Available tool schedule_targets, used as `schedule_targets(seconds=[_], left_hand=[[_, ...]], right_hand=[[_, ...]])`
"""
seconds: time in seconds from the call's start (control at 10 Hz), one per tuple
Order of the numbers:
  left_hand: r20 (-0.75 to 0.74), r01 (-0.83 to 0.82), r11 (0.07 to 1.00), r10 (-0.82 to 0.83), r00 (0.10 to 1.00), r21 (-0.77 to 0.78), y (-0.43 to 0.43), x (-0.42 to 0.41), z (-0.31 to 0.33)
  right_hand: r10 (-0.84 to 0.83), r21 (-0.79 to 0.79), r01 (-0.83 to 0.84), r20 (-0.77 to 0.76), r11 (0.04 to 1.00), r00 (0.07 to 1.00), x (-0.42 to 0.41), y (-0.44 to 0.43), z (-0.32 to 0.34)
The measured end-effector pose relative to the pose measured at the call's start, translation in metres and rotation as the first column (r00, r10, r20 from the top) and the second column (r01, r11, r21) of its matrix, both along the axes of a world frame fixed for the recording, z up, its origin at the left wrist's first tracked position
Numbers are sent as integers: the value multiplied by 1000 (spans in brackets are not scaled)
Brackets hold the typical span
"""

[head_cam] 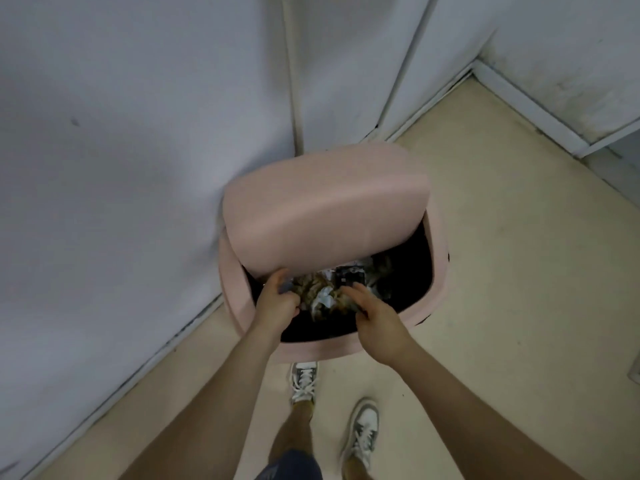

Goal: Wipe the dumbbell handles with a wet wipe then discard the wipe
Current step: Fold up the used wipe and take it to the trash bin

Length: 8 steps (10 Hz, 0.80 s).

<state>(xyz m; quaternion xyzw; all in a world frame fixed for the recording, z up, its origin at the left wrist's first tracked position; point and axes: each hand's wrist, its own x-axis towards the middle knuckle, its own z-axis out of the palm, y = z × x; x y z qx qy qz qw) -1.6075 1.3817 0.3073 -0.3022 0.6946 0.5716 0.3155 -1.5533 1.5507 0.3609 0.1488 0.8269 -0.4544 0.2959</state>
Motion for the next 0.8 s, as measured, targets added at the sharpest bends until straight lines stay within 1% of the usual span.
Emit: schedule_targets(seconds=[0.2, 0.3, 0.4, 0.5, 0.6, 0.7, 0.8], left_hand=[[-120, 77, 990, -91, 989, -114, 14, 1, 18], [-128, 57, 984, -79, 989, -171, 22, 13, 20], [-98, 113, 967, -138, 986, -230, 23, 21, 1], [-97, 201, 918, -247, 964, -341, 47, 39, 32], [-59, 332, 847, -389, 919, -416, 64, 72, 42], [-13, 363, 846, -399, 917, -391, 70, 105, 46], [-118, 52, 926, -103, 988, -374, 73, 131, 70]], right_hand=[[-65, -25, 63, -62, 998, 996, -5, 31, 20], [-83, -87, 75, -89, 993, 993, -4, 53, 33], [-106, -132, 100, -38, 986, 994, -4, 64, 42], [-136, -214, 146, 60, 966, 989, 2, 85, 60], [-136, -363, 179, 142, 914, 981, 4, 107, 85], [-104, -376, 139, 113, 916, 988, 6, 124, 106], [-113, -440, 142, 93, 887, 989, 12, 133, 126]])
